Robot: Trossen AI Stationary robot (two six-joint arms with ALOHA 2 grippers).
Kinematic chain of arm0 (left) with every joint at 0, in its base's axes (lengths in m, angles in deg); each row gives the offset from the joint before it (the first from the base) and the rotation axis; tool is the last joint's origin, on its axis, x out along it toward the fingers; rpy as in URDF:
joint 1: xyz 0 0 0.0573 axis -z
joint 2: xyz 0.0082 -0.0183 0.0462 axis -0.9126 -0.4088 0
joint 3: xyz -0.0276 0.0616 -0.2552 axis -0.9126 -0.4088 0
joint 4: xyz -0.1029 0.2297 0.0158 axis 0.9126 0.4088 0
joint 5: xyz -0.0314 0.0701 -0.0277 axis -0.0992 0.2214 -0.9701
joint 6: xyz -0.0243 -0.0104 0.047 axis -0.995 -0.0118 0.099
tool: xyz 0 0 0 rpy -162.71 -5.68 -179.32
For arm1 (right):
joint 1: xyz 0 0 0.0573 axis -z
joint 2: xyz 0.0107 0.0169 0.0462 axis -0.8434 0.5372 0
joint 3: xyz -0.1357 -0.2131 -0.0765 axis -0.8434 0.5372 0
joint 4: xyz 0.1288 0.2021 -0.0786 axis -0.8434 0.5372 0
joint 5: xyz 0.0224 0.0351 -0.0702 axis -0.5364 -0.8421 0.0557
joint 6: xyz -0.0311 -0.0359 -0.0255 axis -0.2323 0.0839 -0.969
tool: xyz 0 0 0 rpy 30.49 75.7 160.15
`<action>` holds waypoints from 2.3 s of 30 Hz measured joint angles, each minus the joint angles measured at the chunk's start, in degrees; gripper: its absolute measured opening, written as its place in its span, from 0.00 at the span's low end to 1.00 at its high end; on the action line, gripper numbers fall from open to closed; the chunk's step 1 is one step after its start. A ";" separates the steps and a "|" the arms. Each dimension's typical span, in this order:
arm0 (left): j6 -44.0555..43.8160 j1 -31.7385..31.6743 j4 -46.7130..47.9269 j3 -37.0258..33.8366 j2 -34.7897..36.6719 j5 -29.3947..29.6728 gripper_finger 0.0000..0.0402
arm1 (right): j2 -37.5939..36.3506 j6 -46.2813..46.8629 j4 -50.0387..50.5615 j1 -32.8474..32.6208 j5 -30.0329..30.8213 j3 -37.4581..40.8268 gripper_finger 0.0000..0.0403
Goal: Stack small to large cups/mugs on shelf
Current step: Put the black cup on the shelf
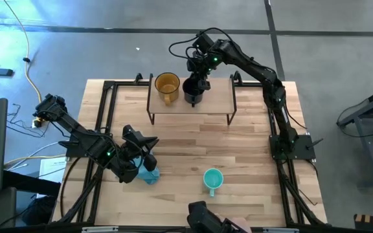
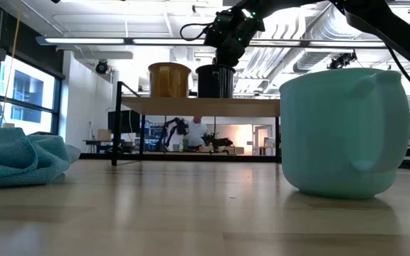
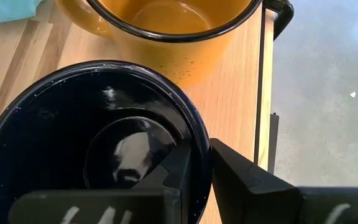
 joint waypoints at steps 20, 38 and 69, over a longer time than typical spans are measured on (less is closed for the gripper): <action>-0.02 0.00 -0.02 0.02 0.00 -0.02 0.09 | 0.00 0.46 0.11 0.00 -0.02 -0.11 0.19; -0.09 0.00 -0.04 0.02 0.00 -0.03 0.09 | -0.22 1.53 1.86 -0.11 -1.84 -0.26 0.21; -0.26 0.00 -0.15 0.02 0.00 -1.01 0.09 | -0.22 -2.16 2.03 -0.74 4.02 -0.26 0.21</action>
